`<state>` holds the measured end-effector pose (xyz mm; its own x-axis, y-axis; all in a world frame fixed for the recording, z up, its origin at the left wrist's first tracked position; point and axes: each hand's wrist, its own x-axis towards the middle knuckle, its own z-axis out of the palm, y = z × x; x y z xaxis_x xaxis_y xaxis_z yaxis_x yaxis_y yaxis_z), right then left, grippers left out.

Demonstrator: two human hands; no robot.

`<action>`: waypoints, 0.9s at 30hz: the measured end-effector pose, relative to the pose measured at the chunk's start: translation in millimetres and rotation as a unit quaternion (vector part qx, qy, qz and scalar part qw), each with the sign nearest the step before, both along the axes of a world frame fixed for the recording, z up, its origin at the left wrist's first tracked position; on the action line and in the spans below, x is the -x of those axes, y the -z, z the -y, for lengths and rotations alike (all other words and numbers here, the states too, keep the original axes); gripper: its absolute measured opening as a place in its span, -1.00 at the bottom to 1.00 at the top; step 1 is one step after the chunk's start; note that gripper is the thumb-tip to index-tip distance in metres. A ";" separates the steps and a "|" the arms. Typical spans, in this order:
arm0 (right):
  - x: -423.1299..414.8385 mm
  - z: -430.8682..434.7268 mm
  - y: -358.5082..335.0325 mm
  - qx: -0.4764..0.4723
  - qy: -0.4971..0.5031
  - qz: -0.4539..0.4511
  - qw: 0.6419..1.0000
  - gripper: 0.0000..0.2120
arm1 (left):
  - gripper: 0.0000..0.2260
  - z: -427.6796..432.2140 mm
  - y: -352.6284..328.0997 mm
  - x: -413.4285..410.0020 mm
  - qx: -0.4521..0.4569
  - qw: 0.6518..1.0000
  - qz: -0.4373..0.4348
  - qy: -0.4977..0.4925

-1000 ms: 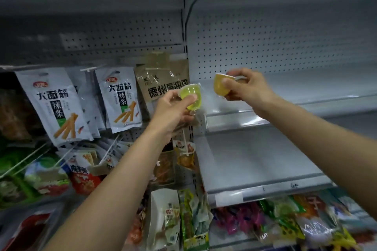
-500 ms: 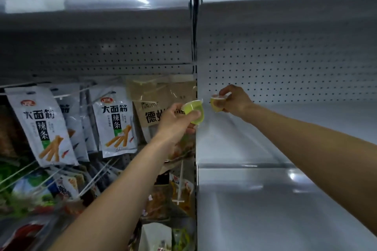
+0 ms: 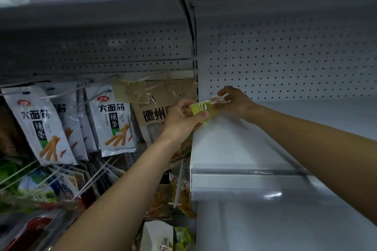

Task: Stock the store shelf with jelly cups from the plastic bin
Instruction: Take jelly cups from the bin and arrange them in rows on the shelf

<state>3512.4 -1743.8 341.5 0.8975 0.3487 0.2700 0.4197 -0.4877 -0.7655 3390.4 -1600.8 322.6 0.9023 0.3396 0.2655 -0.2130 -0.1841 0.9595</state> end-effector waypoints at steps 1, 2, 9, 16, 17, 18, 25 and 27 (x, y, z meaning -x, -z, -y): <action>-0.1 5.0 -2.4 -0.004 0.005 0.002 1.000 -0.52 | -0.69 2.2 0.3 -1.6 -0.005 1.000 0.001 0.007; -0.7 10.2 -4.6 -0.014 0.008 0.003 1.000 -0.51 | -0.68 4.5 1.1 -3.2 -0.010 1.000 0.001 0.013; 16.8 37.5 -6.2 -0.034 0.019 0.024 0.999 -0.68 | -0.61 13.3 7.7 -14.5 -0.130 0.991 -0.007 0.006; 34.0 48.9 -2.7 -0.037 -0.007 0.025 0.999 -0.75 | -0.60 14.8 10.5 -15.6 -0.178 0.984 -0.011 -0.009; 35.6 50.5 -1.5 -0.030 -0.009 0.024 0.999 -0.75 | -0.60 15.7 10.6 -15.4 -0.185 0.983 -0.011 -0.012; 36.9 52.3 -0.2 -0.021 -0.011 0.027 0.999 -0.75 | -0.60 16.9 10.3 -14.8 -0.193 0.981 -0.012 -0.014; 48.8 74.5 6.4 0.114 -0.015 0.133 0.984 -0.75 | -0.58 26.0 7.3 -5.2 -0.243 0.970 -0.018 -0.022; 59.6 80.8 6.5 0.177 -0.009 0.182 0.967 -0.73 | -0.51 27.5 2.6 2.6 -0.257 0.966 -0.028 -0.016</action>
